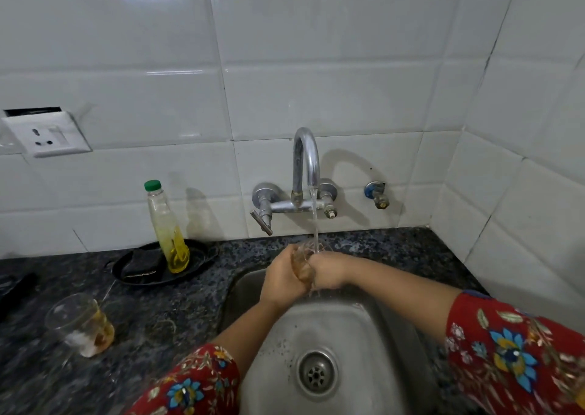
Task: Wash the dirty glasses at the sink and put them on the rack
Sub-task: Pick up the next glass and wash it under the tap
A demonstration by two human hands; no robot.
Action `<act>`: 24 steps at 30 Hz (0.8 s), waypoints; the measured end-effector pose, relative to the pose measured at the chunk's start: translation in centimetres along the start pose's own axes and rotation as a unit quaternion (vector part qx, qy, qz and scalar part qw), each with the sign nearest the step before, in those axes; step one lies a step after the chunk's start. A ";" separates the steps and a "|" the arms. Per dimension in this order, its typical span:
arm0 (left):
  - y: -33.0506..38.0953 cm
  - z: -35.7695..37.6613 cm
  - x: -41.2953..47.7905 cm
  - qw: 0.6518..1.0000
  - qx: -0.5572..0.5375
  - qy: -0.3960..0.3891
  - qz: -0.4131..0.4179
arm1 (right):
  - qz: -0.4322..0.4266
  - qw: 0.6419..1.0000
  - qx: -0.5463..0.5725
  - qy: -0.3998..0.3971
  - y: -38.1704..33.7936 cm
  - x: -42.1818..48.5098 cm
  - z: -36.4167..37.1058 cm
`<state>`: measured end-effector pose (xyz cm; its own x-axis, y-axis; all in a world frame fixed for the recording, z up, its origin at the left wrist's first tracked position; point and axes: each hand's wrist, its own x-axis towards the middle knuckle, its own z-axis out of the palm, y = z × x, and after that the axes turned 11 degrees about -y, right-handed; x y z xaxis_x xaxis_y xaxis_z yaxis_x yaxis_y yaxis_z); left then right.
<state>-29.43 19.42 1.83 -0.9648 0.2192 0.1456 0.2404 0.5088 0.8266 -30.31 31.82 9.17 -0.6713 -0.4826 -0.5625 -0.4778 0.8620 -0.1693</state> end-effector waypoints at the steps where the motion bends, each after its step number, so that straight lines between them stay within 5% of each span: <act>1: -0.4 0.2 -0.1 1.000 -0.025 -0.005 0.000 | -0.010 1.000 -0.009 -0.012 0.0 -0.1 -0.1; 4: -0.8 -0.8 -0.2 0.993 -0.090 -0.074 0.033 | -0.073 0.977 -0.197 0.018 0.9 -1.6 -0.5; 8: 0.0 -1.4 0.0 0.988 -0.039 -0.143 0.047 | -0.143 0.903 -0.386 0.120 4.2 0.0 0.5; 12: -0.7 -0.7 -0.2 0.993 -0.048 -0.100 0.027 | -0.151 0.907 -0.340 0.200 4.0 0.0 4.0; 15: -2.1 -0.5 -0.5 0.988 -0.026 -0.150 0.030 | -0.224 0.832 -0.374 0.342 5.2 -0.2 5.8; 17: -2.9 -0.3 -0.5 0.987 -0.035 -0.156 0.015 | -0.249 0.807 -0.404 0.352 6.3 0.0 5.5; 19: -2.5 0.0 -0.6 0.989 -0.033 -0.146 -0.004 | -0.239 0.861 -0.364 0.264 5.4 -0.1 4.5; 22: -1.1 0.9 -1.0 0.996 -0.052 -0.059 -0.041 | -0.080 0.978 -0.163 0.103 1.1 -0.5 2.6; 24: -0.8 1.1 -1.2 0.998 -0.048 0.005 -0.035 | -0.024 0.998 -0.036 0.054 0.4 -0.1 1.5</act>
<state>-28.36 19.67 0.35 -0.9797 0.1785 0.0908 0.1620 0.4396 0.8835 -29.57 32.42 7.97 -0.7014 -0.5410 -0.4640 -0.5479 0.8257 -0.1344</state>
